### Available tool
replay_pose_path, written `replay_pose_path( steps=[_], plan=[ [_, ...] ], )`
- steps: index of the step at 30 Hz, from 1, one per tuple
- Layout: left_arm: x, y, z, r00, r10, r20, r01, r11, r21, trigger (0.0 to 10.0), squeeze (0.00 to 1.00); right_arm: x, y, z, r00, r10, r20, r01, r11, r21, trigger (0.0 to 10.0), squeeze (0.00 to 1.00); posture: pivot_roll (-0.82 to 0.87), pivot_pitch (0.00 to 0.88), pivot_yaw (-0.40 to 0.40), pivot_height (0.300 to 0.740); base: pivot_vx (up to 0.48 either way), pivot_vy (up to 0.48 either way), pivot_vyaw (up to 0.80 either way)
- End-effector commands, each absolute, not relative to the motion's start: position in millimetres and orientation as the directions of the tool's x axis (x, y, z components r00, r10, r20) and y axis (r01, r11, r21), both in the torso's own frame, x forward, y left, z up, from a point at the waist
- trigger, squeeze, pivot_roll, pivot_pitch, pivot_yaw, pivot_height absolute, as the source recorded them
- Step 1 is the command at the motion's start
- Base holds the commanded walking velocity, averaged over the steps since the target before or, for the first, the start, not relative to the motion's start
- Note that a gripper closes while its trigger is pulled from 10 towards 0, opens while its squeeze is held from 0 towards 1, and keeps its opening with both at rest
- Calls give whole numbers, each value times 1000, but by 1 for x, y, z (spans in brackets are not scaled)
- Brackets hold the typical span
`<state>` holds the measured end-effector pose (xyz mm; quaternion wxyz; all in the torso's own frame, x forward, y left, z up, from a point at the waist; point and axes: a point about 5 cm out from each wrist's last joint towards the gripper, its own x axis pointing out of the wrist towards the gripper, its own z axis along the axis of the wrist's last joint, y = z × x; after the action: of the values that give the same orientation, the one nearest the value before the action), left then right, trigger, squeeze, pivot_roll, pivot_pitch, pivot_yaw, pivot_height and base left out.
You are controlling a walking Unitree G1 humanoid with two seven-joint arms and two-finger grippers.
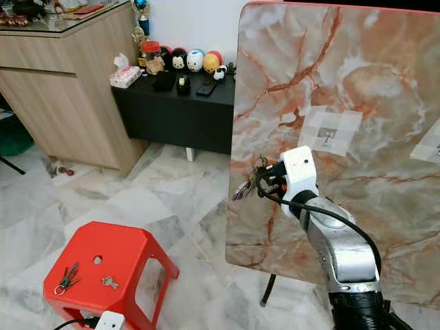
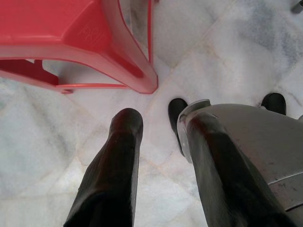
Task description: Hang keys on a hook
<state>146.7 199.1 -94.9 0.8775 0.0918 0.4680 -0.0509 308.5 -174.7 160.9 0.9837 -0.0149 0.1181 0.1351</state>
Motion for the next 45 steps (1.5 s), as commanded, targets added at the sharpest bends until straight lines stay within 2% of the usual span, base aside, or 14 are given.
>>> replay_pose_path(
  steps=[1,2,8,14,16,18,27,32,37,42,44,45],
  plan=[
    [135,186,-102,508,-40,-860,211,974,79,10000,0,310,-179,175,960,210,-187,-215,977,-5,10000,0,-19,0,-3,740,0,0,0],
    [134,185,-102,506,-38,-862,212,974,82,10000,0,312,-184,177,973,146,-180,-148,989,2,10000,0,-20,0,0,740,0,0,0],
    [139,199,-99,512,-23,-858,205,974,97,10000,0,317,-196,175,983,5,-184,-2,1000,16,10000,0,-19,0,4,740,0,0,0],
    [139,203,-98,511,-20,-859,206,974,100,10000,0,320,-192,172,983,-23,-180,13,998,-59,10000,0,-15,0,13,740,0,0,0],
    [141,203,-97,511,-20,-859,207,973,100,10000,0,324,-192,172,984,-79,-159,60,991,-119,10000,0,-10,0,15,740,0,0,0],
    [143,203,-96,514,-20,-858,207,973,101,10000,0,325,-193,172,983,-102,-154,85,989,-118,10000,0,-8,0,16,740,0,0,0],
    [148,206,-94,526,-22,-850,210,972,105,10000,0,327,-190,167,980,-127,-151,109,987,-119,10000,0,-6,0,21,740,0,0,0],
    [147,207,-94,526,-24,-850,211,972,103,10000,0,329,-189,167,984,-118,-135,90,977,-194,10000,0,-6,0,22,740,0,0,0],
    [145,213,-94,524,-21,-851,211,972,107,10000,0,335,-186,171,989,-120,-90,83,937,-339,10000,0,-1,0,24,740,0,0,0],
    [145,212,-94,525,-21,-851,211,972,106,10000,0,336,-188,172,987,-139,-79,106,941,-322,10000,0,-1,0,24,740,0,0,0],
    [145,212,-94,525,-21,-851,213,971,107,10000,0,337,-192,178,985,-169,-46,154,959,-237,10000,0,0,0,27,740,0,0,0],
    [145,212,-94,525,-21,-851,213,971,107,10000,0,337,-192,178,985,-169,-46,154,959,-237,10000,0,0,0,27,740,0,0,0]
  ],
)
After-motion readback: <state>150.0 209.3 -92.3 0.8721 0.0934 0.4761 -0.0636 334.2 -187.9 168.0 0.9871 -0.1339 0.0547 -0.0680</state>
